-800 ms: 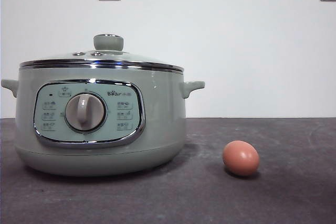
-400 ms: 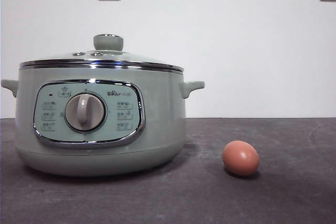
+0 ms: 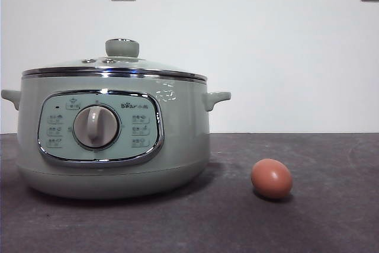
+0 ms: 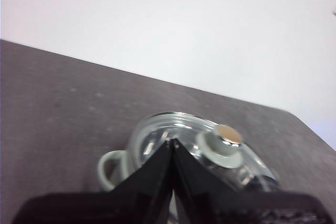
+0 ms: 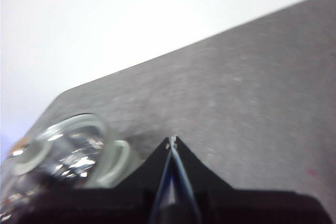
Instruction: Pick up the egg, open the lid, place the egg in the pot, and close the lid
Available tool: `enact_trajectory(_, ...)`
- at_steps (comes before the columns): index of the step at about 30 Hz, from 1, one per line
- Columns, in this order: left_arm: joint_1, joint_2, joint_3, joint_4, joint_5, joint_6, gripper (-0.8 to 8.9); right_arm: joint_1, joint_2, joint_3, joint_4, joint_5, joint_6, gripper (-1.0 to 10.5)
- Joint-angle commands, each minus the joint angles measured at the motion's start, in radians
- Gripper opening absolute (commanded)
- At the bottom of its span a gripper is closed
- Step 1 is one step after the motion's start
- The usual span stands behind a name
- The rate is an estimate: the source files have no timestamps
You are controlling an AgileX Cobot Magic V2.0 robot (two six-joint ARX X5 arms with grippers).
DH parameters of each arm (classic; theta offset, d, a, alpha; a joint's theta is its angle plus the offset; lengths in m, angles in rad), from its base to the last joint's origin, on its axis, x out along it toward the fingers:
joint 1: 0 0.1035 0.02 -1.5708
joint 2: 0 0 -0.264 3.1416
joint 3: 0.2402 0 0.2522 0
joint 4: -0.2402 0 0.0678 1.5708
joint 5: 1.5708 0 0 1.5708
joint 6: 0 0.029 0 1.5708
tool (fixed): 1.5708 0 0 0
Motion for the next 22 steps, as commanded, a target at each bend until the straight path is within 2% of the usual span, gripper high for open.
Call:
enact_trajectory(1, 0.003, 0.069, 0.064, -0.031, 0.072, 0.063, -0.08, 0.0, 0.075, 0.082, -0.016, -0.085, -0.064, 0.0)
enact_trajectory(9, 0.003, 0.27, 0.199, -0.071, 0.324, 0.081, 0.0, 0.0, 0.302, 0.298, -0.2, -0.351, -0.189, 0.2)
enact_trajectory(11, 0.003, 0.317, 0.219, -0.071, 0.376, 0.083, 0.4, 0.0, 0.355, 0.336, -0.243, -0.397, -0.214, 1.4)
enact_trajectory(14, 0.003, 0.361, 0.23, -0.066, 0.406, 0.085, 2.61, 0.001, 0.406, 0.353, -0.253, -0.397, -0.211, 3.8)
enact_trajectory(15, 0.003, 0.37, 0.23, -0.063, 0.407, 0.083, 3.02, 0.002, 0.415, 0.353, -0.256, -0.397, -0.209, 4.3)
enact_trajectory(20, 0.003, 0.386, 0.23, -0.045, 0.407, 0.079, 3.15, 0.018, 0.443, 0.353, -0.295, -0.378, -0.206, 4.4)
enact_trajectory(22, 0.003, 0.386, 0.23, -0.025, 0.406, 0.079, 3.15, 0.047, 0.444, 0.353, -0.309, -0.327, -0.196, 4.4)
